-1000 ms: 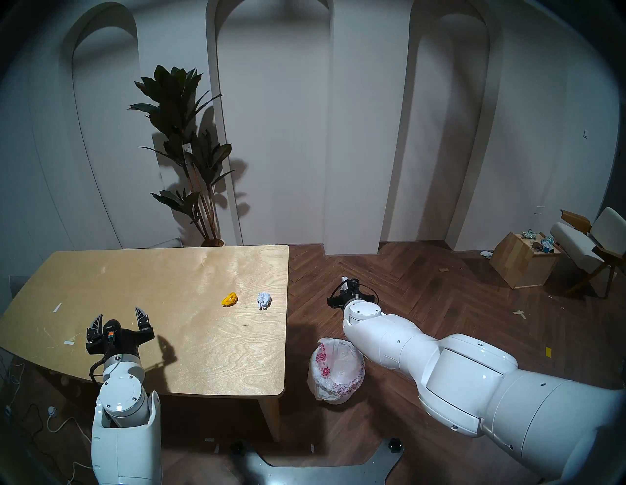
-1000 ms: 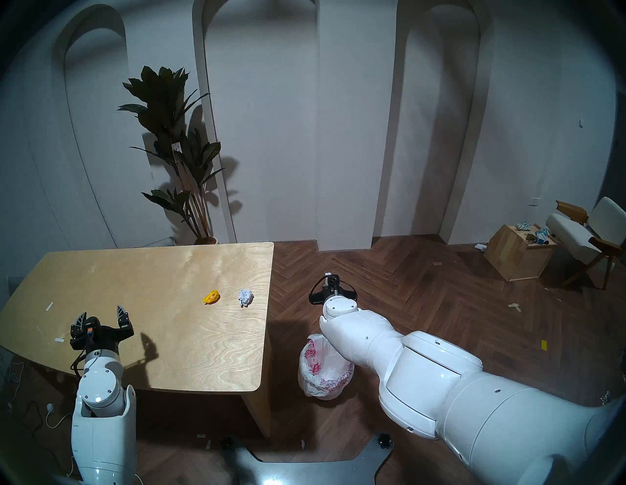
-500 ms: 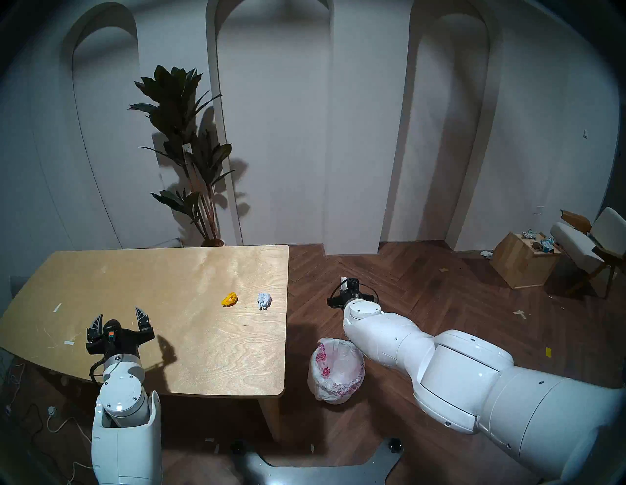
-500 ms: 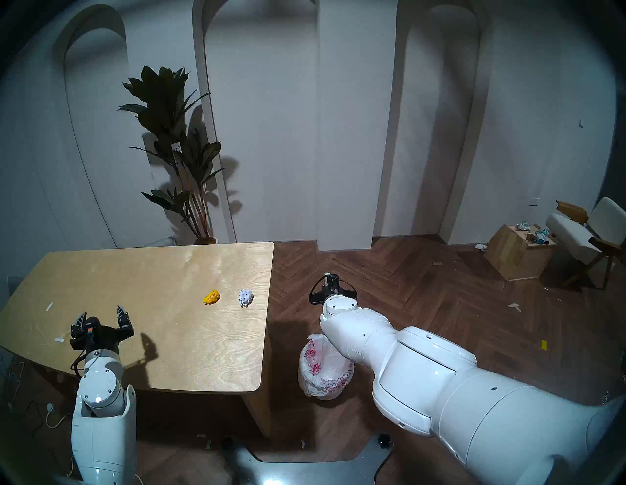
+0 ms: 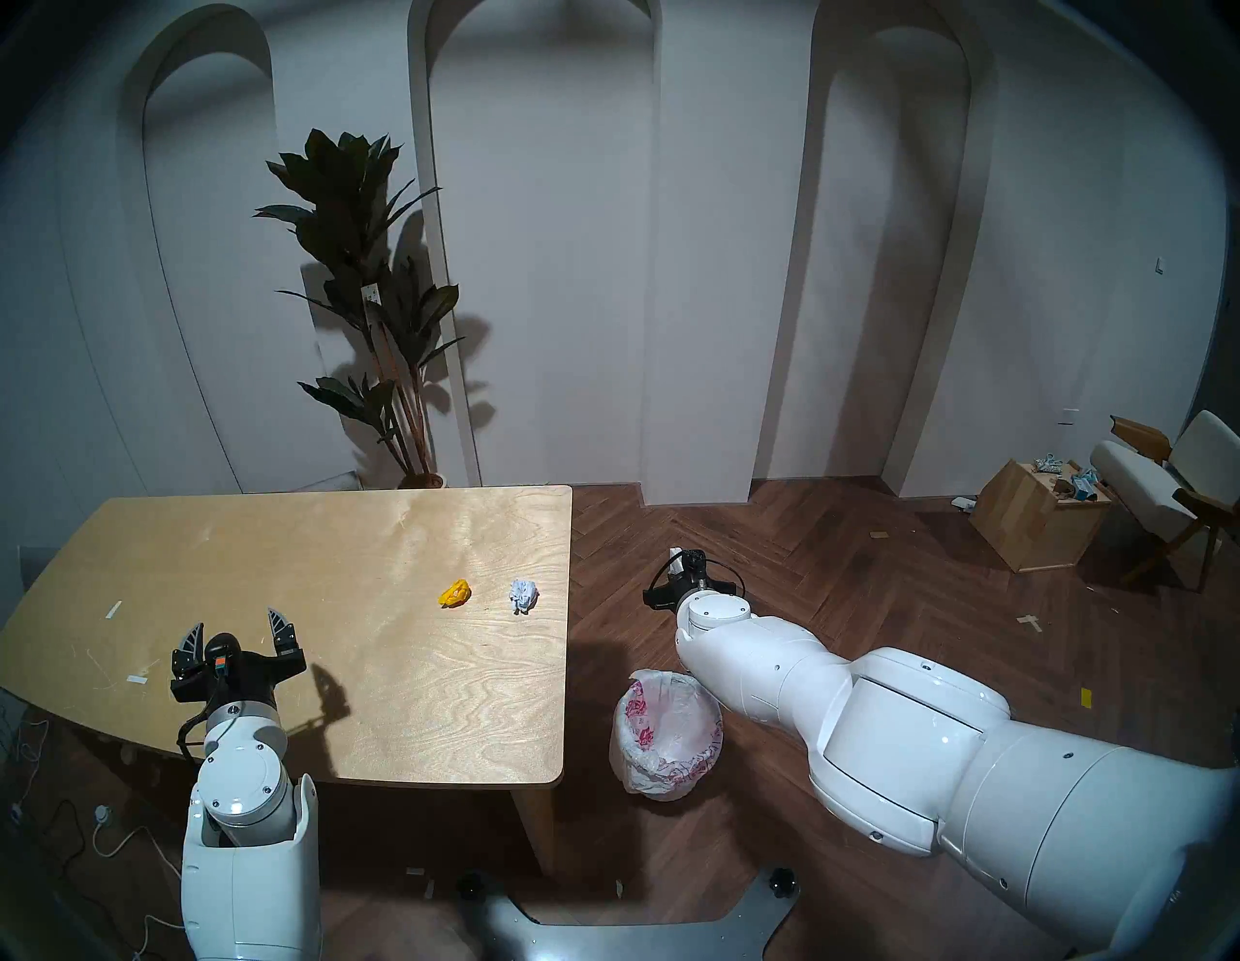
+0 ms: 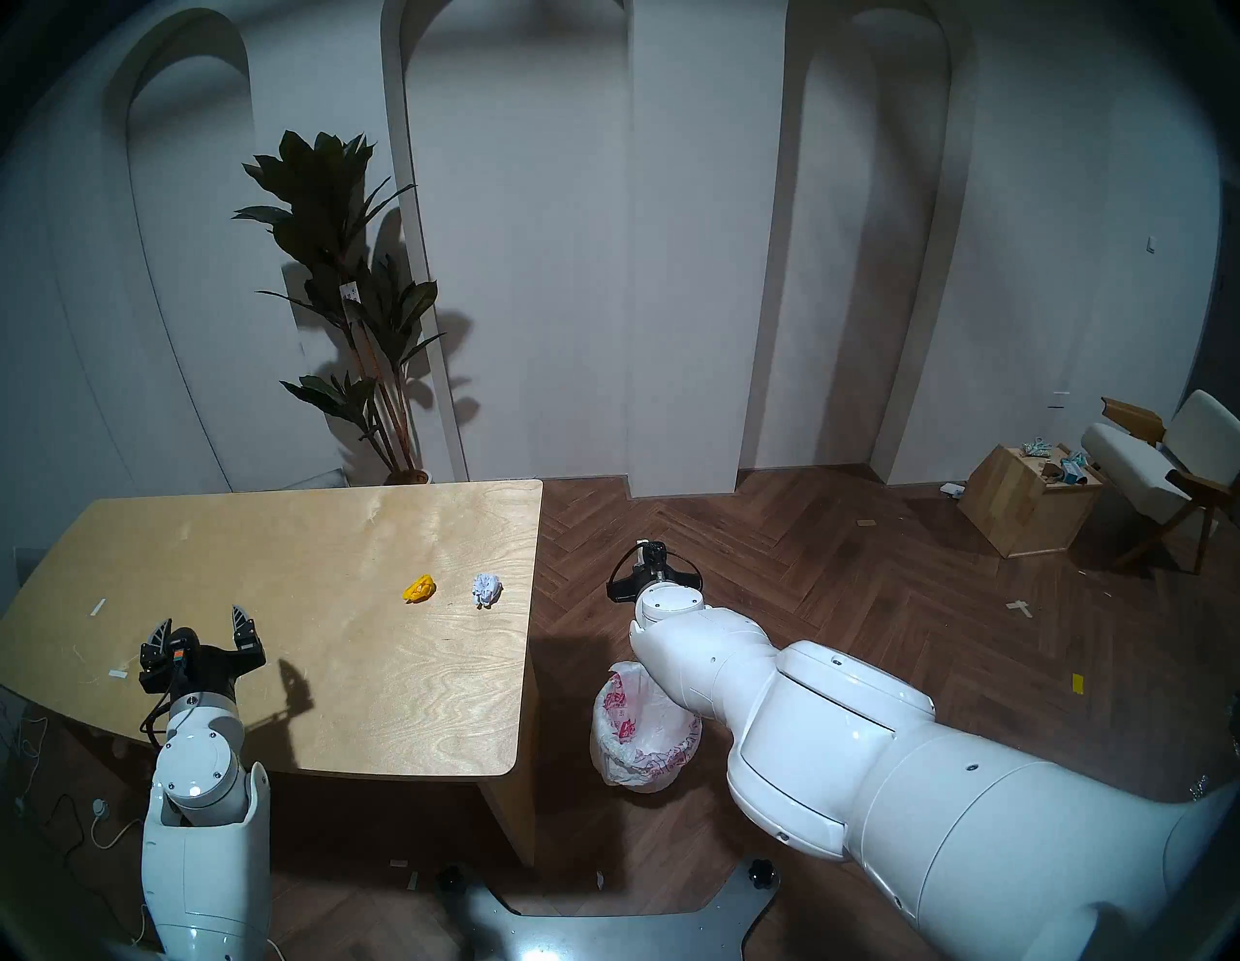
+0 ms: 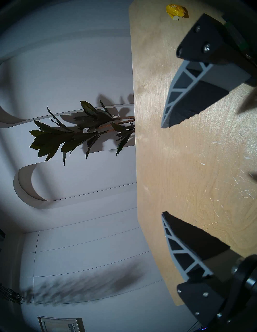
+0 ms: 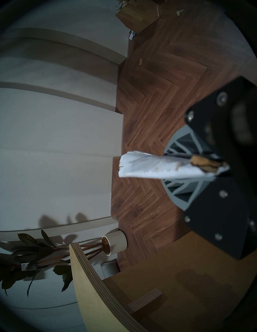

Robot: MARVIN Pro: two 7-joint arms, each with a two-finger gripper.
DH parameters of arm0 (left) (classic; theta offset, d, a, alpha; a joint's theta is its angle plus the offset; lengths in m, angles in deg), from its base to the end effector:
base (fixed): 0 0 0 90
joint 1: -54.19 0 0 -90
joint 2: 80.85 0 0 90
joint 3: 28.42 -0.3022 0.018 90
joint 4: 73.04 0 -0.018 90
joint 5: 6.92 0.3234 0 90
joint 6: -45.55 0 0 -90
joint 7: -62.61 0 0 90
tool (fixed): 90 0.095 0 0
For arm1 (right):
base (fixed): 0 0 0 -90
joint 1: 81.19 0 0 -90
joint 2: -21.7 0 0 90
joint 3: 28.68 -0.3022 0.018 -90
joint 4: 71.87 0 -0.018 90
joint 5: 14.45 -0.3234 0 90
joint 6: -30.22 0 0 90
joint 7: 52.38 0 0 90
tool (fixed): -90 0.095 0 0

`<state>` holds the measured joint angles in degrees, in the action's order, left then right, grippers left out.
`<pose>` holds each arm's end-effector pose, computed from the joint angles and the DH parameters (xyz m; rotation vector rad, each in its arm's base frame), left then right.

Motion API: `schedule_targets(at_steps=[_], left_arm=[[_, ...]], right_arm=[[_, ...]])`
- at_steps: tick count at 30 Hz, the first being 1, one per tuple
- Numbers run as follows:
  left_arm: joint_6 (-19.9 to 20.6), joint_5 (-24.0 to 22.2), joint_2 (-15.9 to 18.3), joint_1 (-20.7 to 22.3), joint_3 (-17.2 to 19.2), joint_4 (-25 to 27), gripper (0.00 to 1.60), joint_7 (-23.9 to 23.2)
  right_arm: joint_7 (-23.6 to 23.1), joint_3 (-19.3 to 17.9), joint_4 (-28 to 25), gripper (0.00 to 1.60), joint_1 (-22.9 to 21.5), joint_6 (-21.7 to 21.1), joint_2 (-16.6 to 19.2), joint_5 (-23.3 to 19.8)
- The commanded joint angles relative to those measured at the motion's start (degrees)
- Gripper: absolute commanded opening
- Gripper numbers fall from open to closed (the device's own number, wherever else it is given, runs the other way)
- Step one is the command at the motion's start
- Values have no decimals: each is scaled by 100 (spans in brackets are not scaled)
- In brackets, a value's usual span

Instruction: Put the trash into the trash bin on the ground

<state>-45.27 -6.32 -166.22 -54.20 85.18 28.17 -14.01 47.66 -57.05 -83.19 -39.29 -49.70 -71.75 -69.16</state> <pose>0.2950 0.2105 -0.3312 -1.8616 -0.3734 -1.7277 0.5661 0.1005 -0.4310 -2.6264 -0.1422 -1.6639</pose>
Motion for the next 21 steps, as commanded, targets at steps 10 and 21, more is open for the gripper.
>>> schedule_targets(at_steps=[10, 21], left_arm=[[-30, 4, 24, 53, 2, 100, 160, -2], [-31, 8, 22, 56, 4, 103, 160, -4]], right_arm=[[-116, 33, 92, 160, -104, 112, -77, 57], [-198, 23, 177, 160, -86, 207, -88, 81]])
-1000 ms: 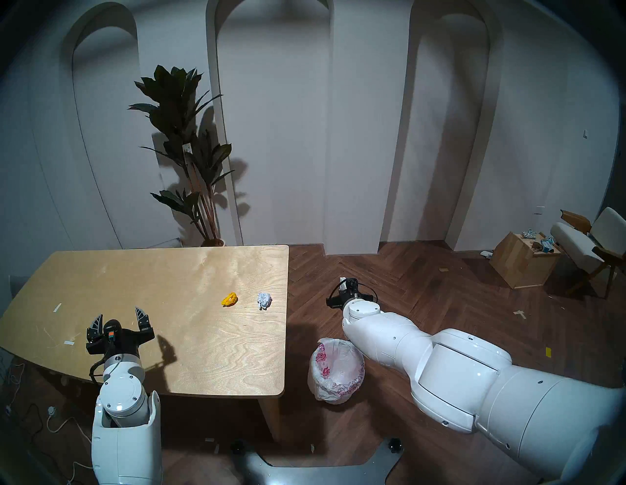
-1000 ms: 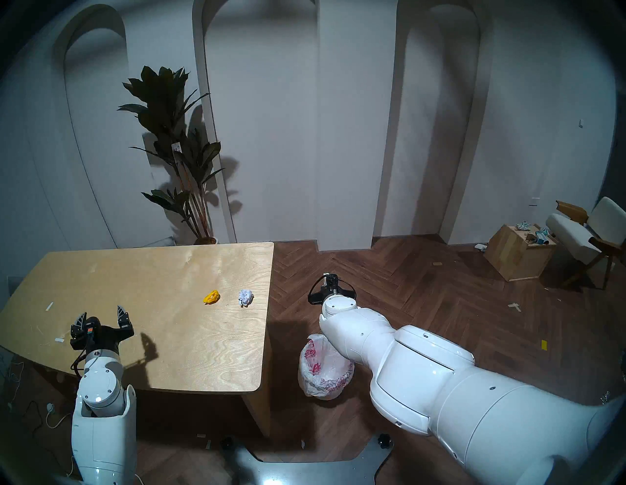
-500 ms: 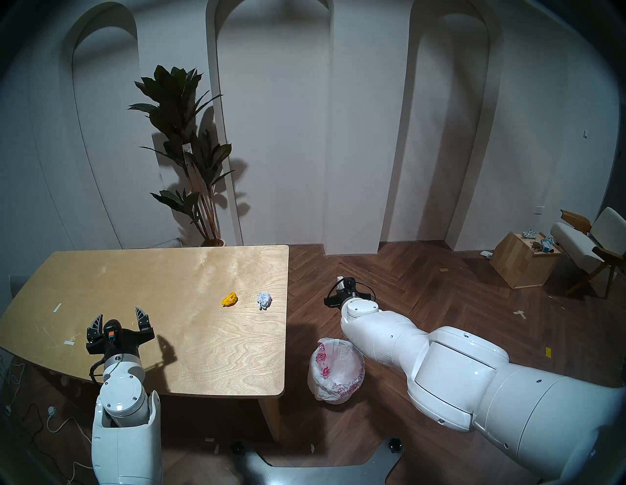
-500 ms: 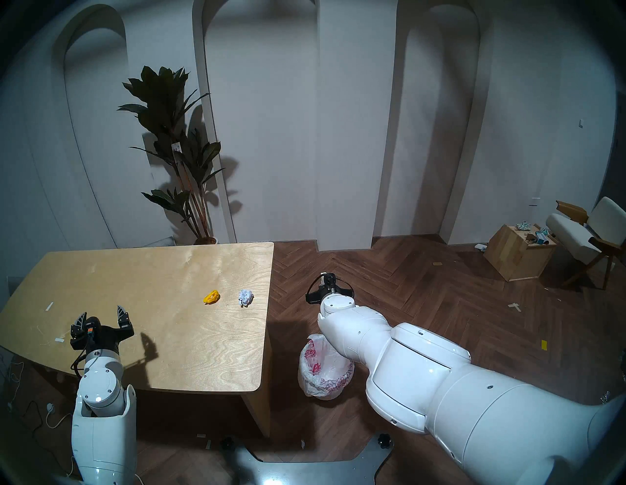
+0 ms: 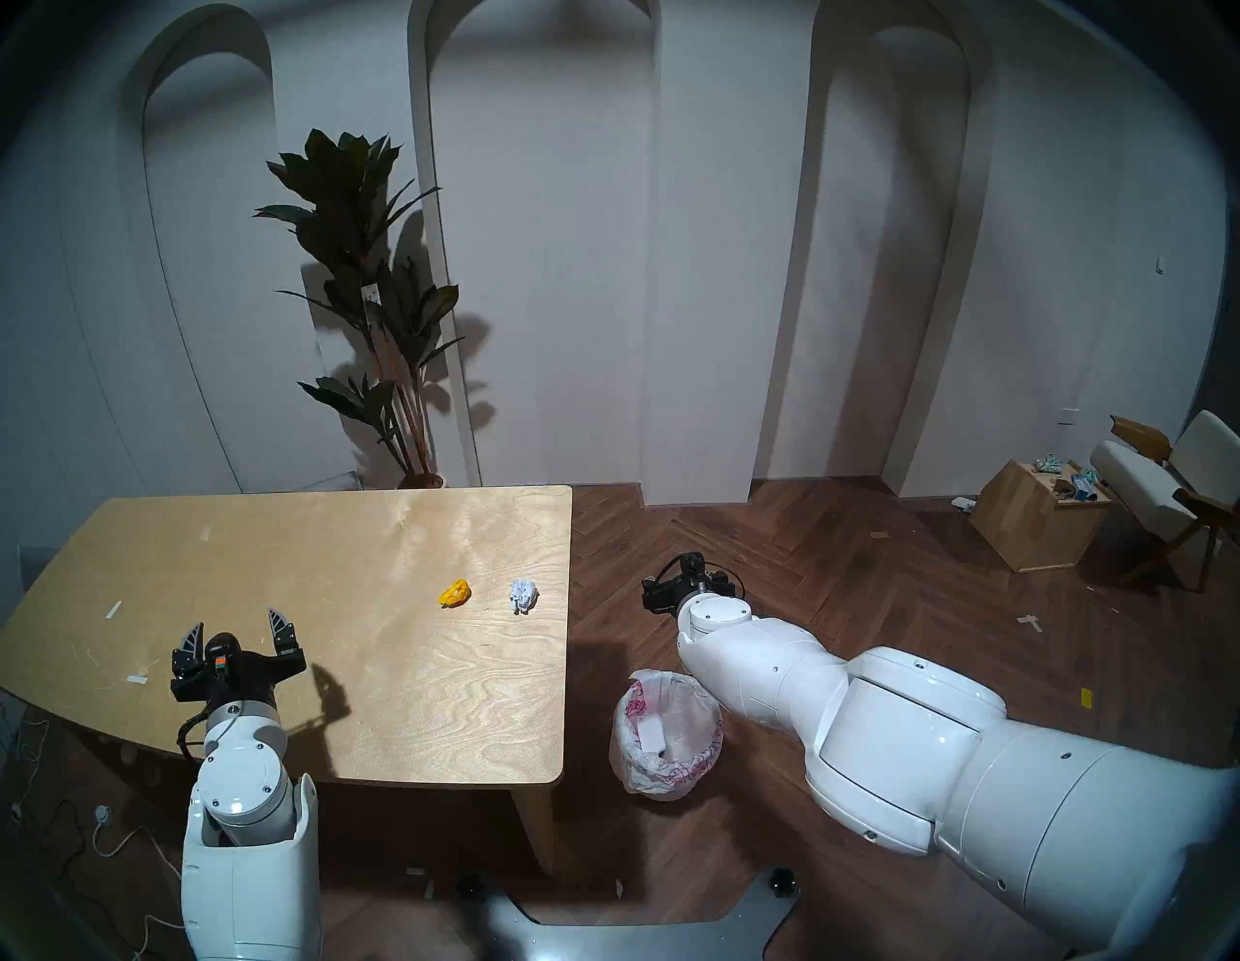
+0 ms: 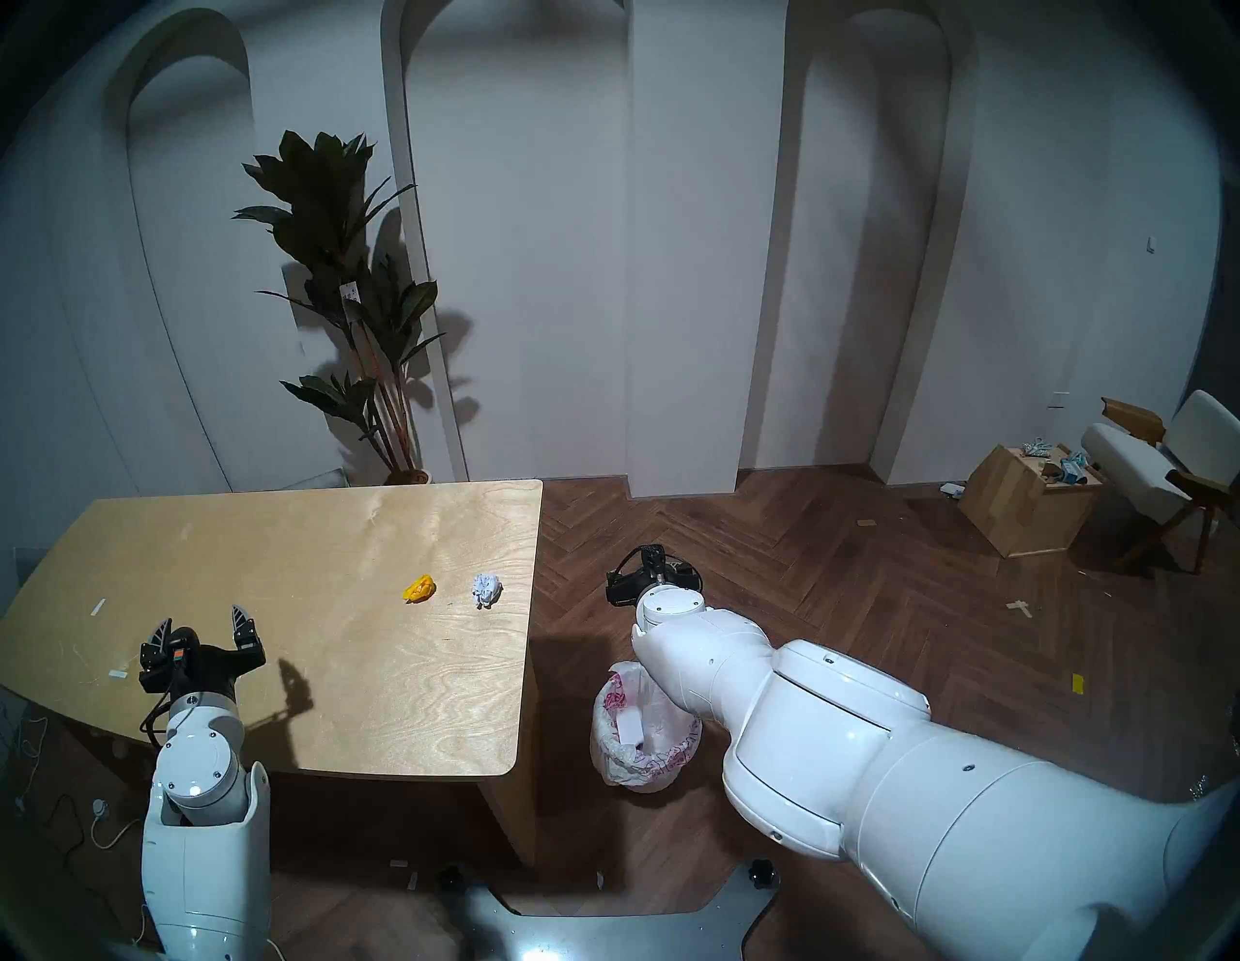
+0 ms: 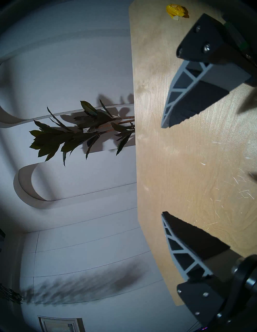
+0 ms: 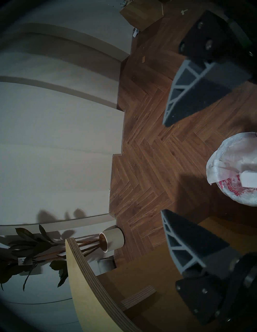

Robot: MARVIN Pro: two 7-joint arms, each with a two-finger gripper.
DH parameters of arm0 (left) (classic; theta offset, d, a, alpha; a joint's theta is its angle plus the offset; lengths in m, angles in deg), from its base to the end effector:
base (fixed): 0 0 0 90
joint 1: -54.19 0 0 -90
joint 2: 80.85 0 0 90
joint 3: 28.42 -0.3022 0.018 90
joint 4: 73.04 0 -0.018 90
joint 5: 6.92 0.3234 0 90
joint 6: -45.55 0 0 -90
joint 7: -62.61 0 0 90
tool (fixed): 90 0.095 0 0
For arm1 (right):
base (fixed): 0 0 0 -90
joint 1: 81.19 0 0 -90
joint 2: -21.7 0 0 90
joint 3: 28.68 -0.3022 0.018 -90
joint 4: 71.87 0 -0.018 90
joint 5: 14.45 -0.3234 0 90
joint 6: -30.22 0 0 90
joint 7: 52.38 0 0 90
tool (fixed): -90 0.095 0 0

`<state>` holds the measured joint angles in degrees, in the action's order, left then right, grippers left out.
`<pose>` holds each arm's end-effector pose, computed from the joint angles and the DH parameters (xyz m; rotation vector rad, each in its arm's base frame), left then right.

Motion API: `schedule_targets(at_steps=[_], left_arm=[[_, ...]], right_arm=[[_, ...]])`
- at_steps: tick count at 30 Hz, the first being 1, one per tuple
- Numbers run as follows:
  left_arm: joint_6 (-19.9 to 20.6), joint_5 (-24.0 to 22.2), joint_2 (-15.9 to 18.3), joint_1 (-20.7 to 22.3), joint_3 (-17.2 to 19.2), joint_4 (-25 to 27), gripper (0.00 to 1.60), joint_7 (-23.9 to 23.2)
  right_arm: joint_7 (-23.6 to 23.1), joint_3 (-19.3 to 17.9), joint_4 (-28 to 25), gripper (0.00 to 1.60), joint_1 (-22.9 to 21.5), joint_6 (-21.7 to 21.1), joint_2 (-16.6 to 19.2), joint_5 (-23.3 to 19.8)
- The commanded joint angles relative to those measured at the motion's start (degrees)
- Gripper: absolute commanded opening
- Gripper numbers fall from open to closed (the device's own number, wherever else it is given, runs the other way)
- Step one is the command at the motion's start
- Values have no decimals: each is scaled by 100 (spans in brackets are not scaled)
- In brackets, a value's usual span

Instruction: Put the trash into the trash bin on the ground

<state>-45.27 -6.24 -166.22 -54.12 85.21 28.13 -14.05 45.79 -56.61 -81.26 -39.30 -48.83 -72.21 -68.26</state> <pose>0.2953 0.2106 -0.3310 -1.8608 -0.3723 -1.7278 0.5632 0.0980 -0.4359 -2.6226 -0.1916 -1.6618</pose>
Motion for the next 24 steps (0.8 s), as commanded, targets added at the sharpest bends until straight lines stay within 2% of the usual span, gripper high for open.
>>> schedule_targets(at_steps=[1, 8, 15, 17, 24], left_arm=[[-32, 1, 22, 48, 1, 108, 160, 0], [-35, 2, 19, 45, 2, 124, 160, -1], [-36, 0, 12, 33, 5, 154, 160, -4], [-36, 1, 13, 34, 5, 152, 160, -4], [-34, 4, 14, 40, 5, 139, 160, -6]], right_arm=[[-16, -40, -18, 160, -97, 134, -44, -25], [-101, -125, -53, 160, -275, 314, 58, -58], [-496, -394, -213, 160, -548, 1112, 655, -223], [-478, -420, -243, 160, -586, 1084, 743, -225], [-613, -542, -377, 160, -535, 1688, 1203, -251]])
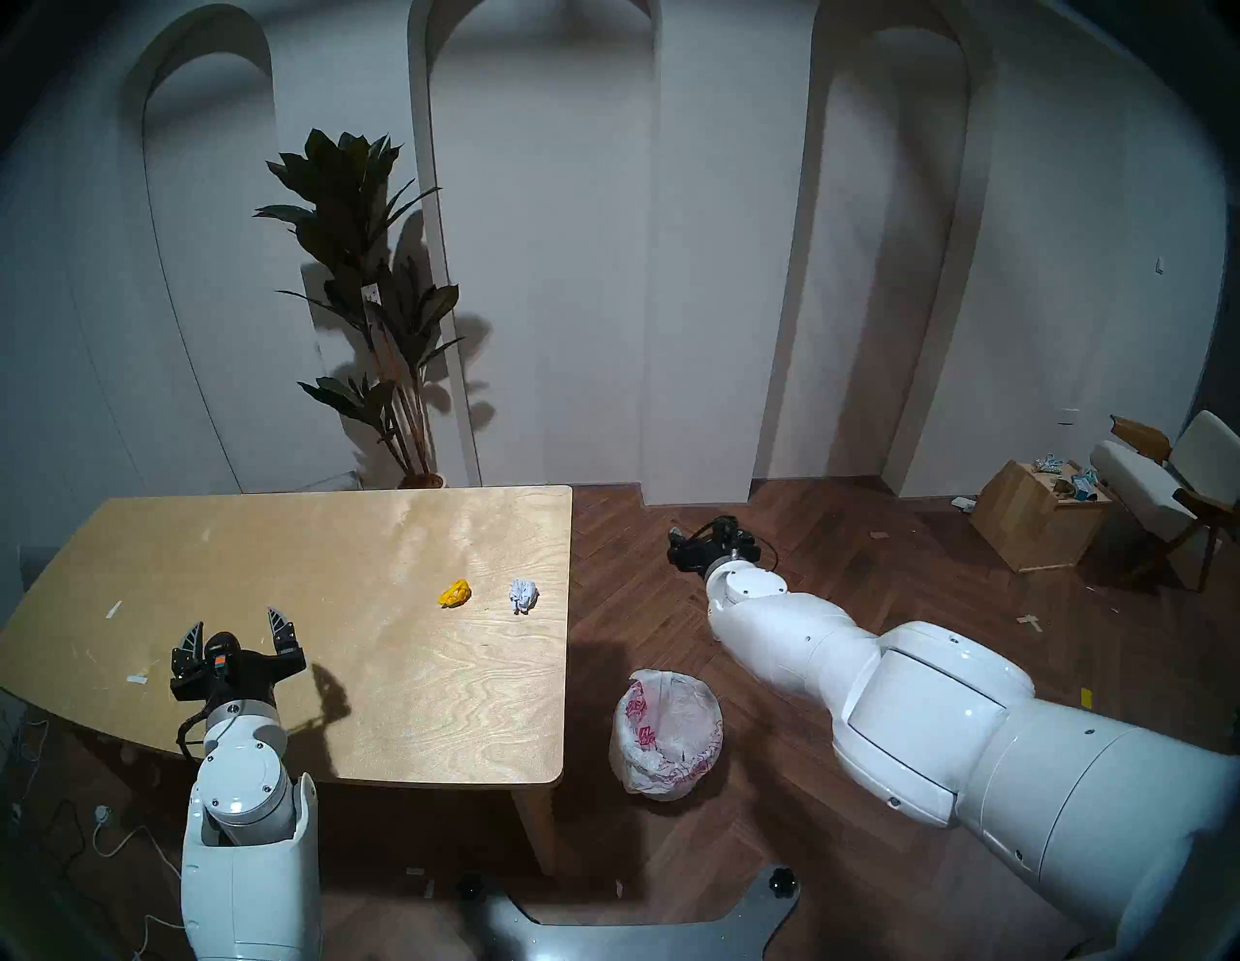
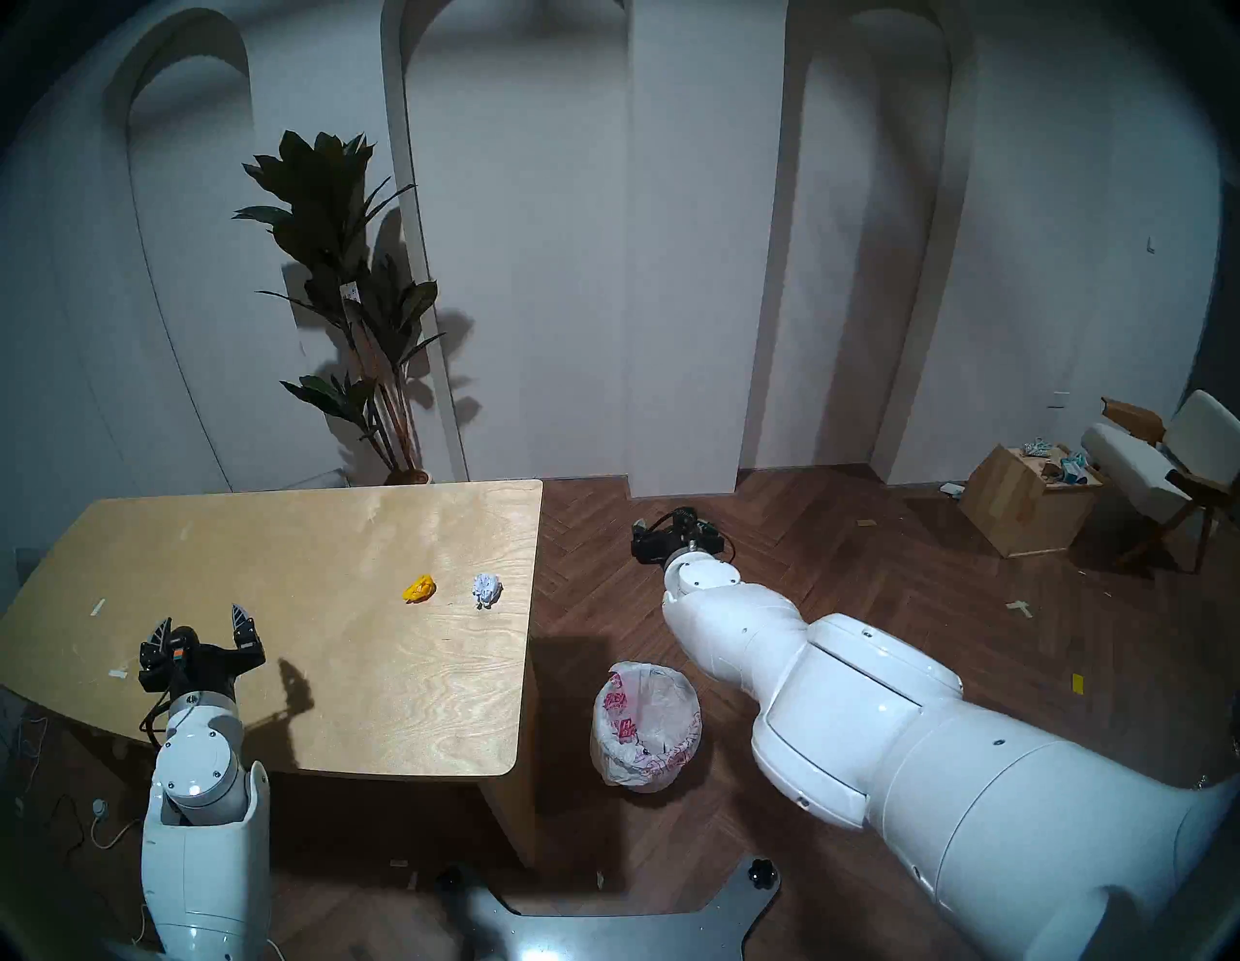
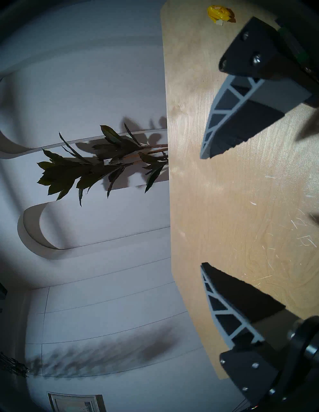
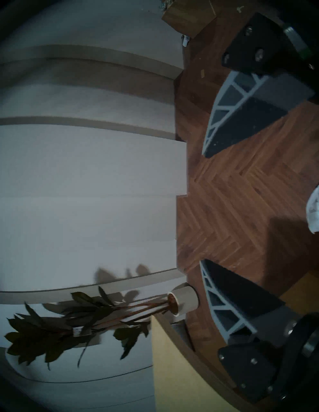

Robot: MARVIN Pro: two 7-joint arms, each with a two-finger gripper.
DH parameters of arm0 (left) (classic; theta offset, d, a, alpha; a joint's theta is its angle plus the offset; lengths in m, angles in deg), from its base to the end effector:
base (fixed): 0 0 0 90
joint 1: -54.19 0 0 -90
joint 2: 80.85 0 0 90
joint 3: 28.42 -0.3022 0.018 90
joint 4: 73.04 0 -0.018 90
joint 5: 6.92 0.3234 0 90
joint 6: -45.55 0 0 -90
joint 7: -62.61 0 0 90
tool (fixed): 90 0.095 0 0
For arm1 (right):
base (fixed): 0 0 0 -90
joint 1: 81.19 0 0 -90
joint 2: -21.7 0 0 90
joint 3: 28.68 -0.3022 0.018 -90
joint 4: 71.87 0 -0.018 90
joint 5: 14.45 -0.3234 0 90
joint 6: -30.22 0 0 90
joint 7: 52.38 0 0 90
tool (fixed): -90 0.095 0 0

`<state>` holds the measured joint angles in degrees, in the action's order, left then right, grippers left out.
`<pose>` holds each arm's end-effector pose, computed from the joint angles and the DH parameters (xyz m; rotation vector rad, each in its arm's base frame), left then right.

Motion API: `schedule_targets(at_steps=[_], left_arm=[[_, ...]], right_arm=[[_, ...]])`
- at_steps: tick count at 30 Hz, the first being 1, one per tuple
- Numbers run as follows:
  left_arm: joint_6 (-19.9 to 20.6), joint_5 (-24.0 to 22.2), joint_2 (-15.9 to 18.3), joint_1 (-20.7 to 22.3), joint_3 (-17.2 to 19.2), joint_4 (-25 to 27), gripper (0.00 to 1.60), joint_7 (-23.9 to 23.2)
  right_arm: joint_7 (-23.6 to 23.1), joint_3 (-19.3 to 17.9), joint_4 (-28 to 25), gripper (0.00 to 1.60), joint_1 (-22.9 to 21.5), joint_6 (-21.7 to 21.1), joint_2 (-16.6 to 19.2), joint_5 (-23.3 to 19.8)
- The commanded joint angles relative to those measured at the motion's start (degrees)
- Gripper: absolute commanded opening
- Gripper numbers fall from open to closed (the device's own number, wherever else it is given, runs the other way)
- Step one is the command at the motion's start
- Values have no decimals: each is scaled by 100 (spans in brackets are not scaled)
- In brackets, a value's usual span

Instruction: Put the trash into the trash bin on the ground

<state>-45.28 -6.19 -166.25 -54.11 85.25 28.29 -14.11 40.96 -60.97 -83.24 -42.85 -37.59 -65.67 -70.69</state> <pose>0.2955 0.2105 -0.3299 -1.8582 -0.3712 -1.7306 0.6046 0.0315 -0.3770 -2.3574 -0.0312 -1.9771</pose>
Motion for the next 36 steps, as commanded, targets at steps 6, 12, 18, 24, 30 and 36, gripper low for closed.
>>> schedule_targets(at_steps=[6, 12, 18, 24, 30, 36], left_arm=[[-28, 3, 20, 46, 1, 94, 160, -1], [-25, 6, 21, 48, 2, 70, 160, -2], [-24, 9, 21, 50, 2, 53, 160, -3], [-21, 11, 21, 52, 3, 31, 160, -3], [-22, 13, 22, 55, 4, 7, 160, -4], [-22, 15, 23, 58, 5, -17, 160, -6]], right_arm=[[-298, -174, -230, 160, 54, 1051, 797, -67], [-384, -251, -249, 160, 180, 1263, 973, -135], [-487, -294, -315, 160, 300, 1429, 1057, -173], [-610, -378, -425, 160, 395, 1610, 1159, -249], [-719, -455, -542, 160, 443, 1788, 1278, -309], [-822, -513, -616, 160, 537, 1893, 1408, -363]])
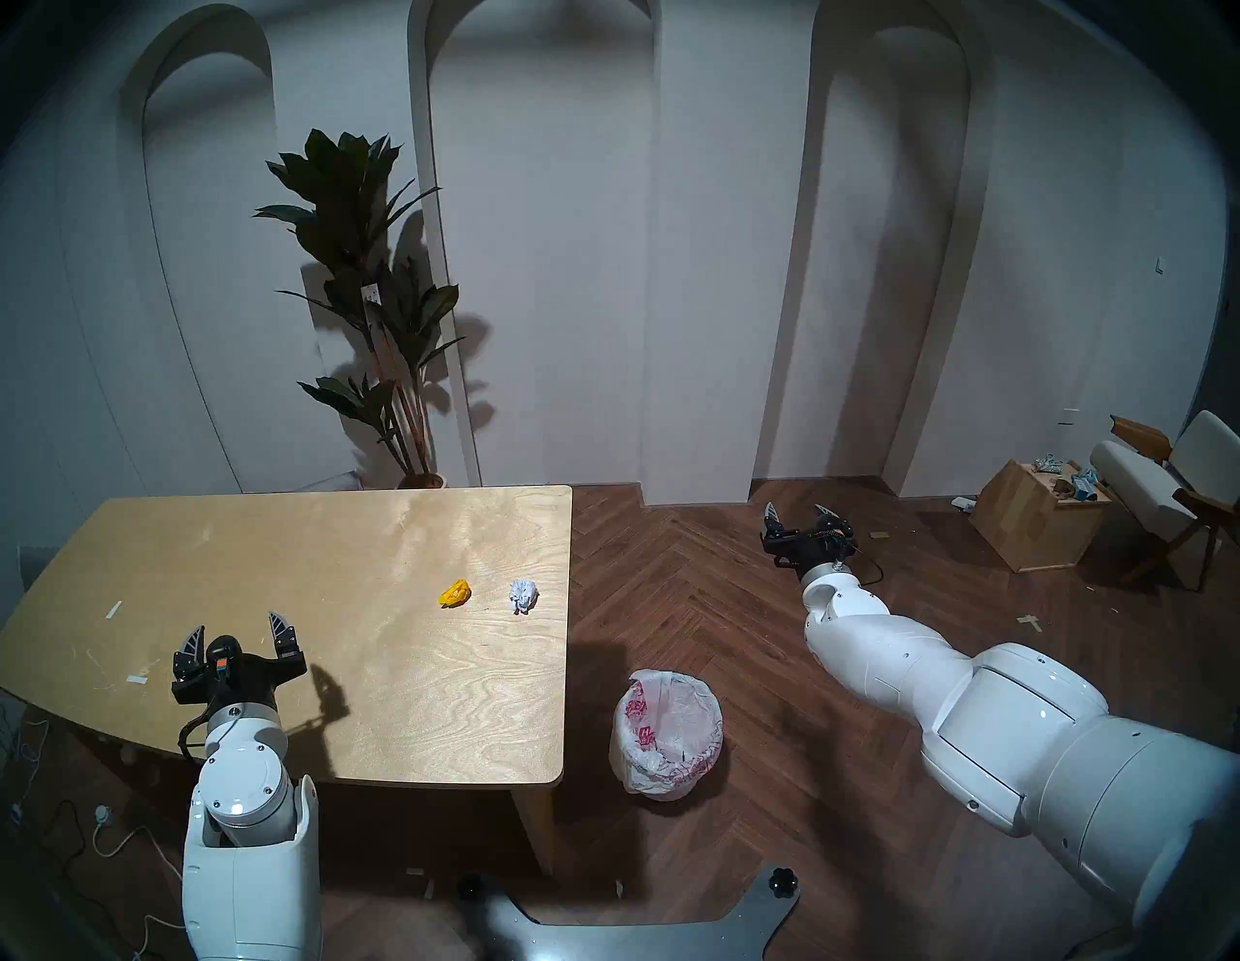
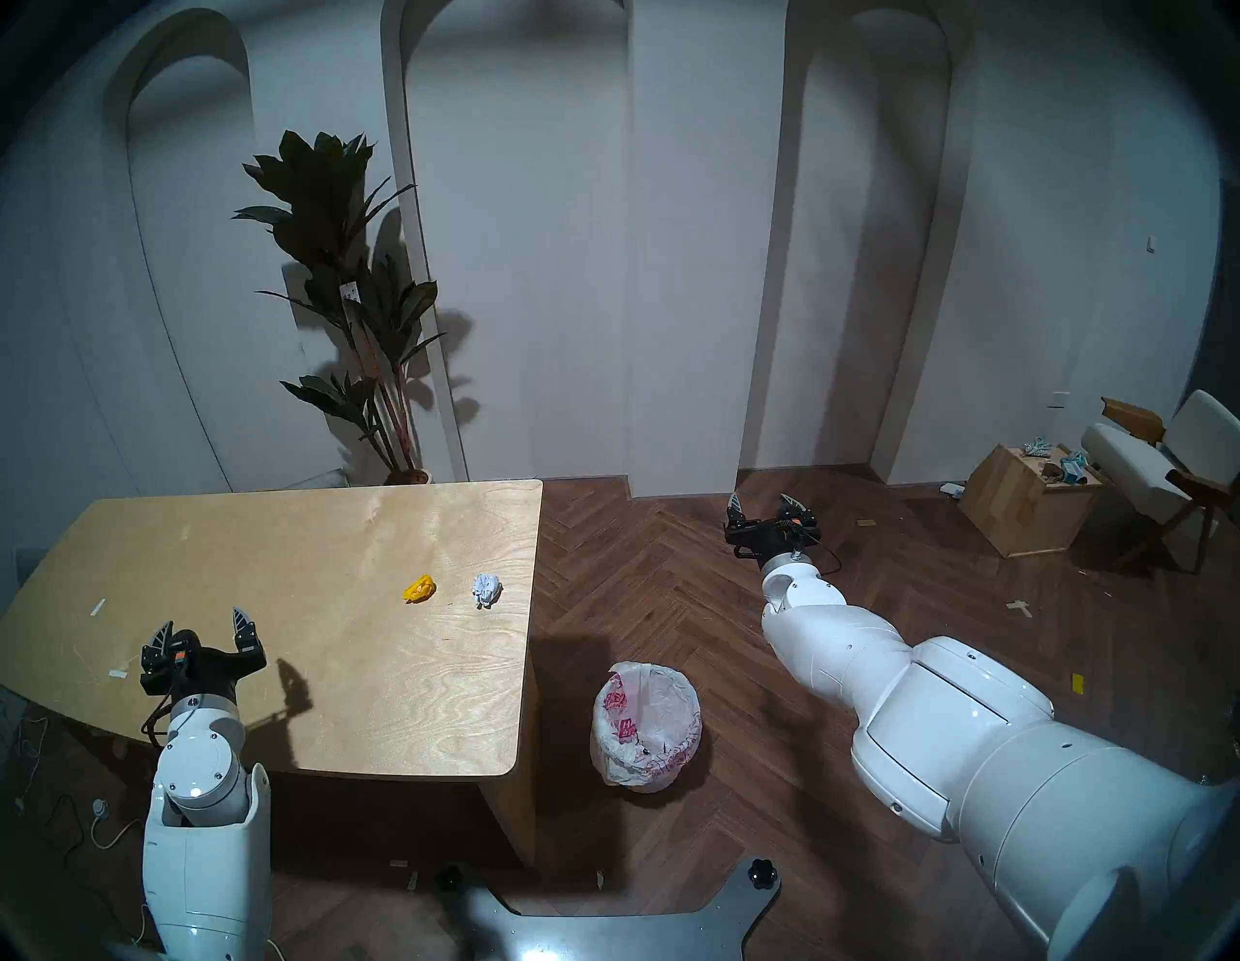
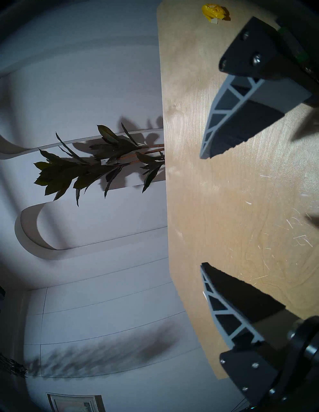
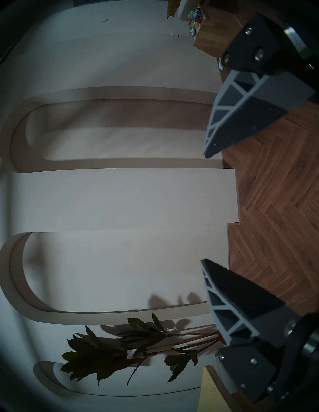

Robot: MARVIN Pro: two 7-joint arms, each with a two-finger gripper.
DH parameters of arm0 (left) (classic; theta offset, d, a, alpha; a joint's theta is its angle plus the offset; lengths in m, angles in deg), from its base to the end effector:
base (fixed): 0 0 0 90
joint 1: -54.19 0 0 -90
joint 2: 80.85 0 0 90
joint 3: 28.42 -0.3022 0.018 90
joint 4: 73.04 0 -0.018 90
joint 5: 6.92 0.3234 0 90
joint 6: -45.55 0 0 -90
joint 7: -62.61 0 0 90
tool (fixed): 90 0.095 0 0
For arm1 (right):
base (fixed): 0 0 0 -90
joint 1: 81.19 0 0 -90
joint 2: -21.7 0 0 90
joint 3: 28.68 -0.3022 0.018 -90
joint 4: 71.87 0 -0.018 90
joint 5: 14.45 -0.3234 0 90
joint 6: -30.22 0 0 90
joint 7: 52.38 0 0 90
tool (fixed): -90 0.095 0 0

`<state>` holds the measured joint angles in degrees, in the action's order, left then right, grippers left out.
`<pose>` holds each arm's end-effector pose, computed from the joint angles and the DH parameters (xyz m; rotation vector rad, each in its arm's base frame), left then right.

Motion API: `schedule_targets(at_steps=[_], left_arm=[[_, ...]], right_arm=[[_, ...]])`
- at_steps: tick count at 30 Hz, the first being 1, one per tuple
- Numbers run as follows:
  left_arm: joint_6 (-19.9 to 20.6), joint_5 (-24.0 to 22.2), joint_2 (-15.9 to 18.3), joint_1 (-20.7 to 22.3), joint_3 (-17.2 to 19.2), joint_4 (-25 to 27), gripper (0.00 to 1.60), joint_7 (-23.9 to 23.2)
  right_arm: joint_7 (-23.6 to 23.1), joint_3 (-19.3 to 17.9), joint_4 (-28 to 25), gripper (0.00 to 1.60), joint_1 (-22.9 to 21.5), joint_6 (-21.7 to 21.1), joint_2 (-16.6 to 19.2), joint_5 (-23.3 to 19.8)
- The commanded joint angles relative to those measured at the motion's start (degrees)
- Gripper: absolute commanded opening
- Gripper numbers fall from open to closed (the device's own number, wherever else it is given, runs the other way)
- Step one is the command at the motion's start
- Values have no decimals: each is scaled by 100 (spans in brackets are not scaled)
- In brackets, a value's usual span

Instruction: Put the trash into the trash bin on the ground

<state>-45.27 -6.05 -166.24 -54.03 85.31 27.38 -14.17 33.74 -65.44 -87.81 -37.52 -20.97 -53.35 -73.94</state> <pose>0.2947 0.2118 -0.3357 -1.8704 -0.3710 -1.7149 0.5770 -0.0914 -0.3785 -2.1108 0.0607 -2.2945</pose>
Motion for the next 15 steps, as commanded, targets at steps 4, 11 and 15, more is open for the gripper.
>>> schedule_targets(at_steps=[4, 11, 15], left_arm=[[-24, 3, 24, 53, 0, 60, 160, -1], [-26, 6, 26, 60, 1, 43, 160, -2], [-27, 7, 27, 65, 1, 33, 160, -3]], right_arm=[[-163, -93, -159, 160, 139, 248, 273, -77], [-286, -124, -172, 160, 438, 260, 417, -149], [-359, -150, -198, 160, 553, 305, 510, -187]])
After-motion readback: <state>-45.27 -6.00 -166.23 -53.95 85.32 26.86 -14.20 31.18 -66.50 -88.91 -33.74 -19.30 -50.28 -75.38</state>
